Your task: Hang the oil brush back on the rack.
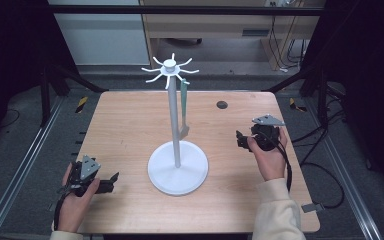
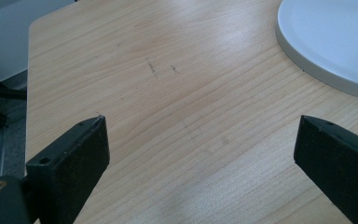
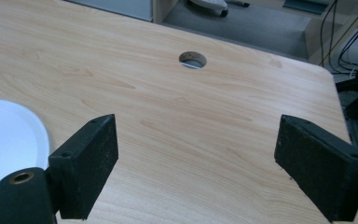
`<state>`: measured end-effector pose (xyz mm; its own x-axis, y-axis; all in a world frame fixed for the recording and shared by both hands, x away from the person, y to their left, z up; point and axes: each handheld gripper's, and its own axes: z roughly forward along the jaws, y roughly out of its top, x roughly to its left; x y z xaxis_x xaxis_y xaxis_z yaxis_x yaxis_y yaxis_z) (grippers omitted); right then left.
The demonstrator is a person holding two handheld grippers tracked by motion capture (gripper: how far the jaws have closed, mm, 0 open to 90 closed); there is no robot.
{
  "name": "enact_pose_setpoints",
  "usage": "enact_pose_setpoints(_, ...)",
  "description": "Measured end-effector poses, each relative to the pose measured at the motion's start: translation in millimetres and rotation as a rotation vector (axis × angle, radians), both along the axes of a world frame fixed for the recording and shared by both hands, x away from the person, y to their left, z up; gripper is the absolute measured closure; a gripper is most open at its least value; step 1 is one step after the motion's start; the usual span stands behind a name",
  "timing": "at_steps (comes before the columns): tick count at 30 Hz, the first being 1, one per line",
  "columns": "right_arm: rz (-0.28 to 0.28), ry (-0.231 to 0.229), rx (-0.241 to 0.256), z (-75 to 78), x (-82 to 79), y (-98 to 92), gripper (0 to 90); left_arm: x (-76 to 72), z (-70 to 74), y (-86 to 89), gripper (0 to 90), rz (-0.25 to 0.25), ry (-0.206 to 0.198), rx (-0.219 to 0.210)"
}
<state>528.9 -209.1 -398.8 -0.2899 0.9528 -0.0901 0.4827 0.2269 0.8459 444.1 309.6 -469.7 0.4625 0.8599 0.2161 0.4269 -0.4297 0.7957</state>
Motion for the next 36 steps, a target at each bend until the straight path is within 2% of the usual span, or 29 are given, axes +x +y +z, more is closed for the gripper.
enact_pose_setpoints(9,0.047,0.021,0.024,-15.4,4.5,10.5,12.7,0.0,0.0,-0.4,2.8,-0.002,-0.001,0.001)
enact_pose_setpoints(19,0.081,0.088,0.024,-36.9,10.5,18.6,11.8,0.1,-0.1,-1.3,2.8,-0.004,-0.003,0.004)
enact_pose_setpoints(22,0.085,0.109,0.050,-47.3,11.6,21.4,12.8,0.0,0.2,-1.4,2.8,-0.005,-0.001,0.003)
enact_pose_setpoints(25,0.093,0.139,0.032,-55.0,13.4,23.6,12.5,-0.3,0.1,-1.2,2.8,-0.004,-0.004,0.004)
enact_pose_setpoints(32,0.113,0.155,0.021,-61.2,14.9,29.2,12.2,-0.7,0.4,-0.3,2.8,-0.002,-0.005,0.002)
enact_pose_setpoints(36,0.111,0.152,0.031,-59.9,14.8,29.6,12.1,-0.3,0.2,-1.0,2.8,-0.003,-0.006,0.005)
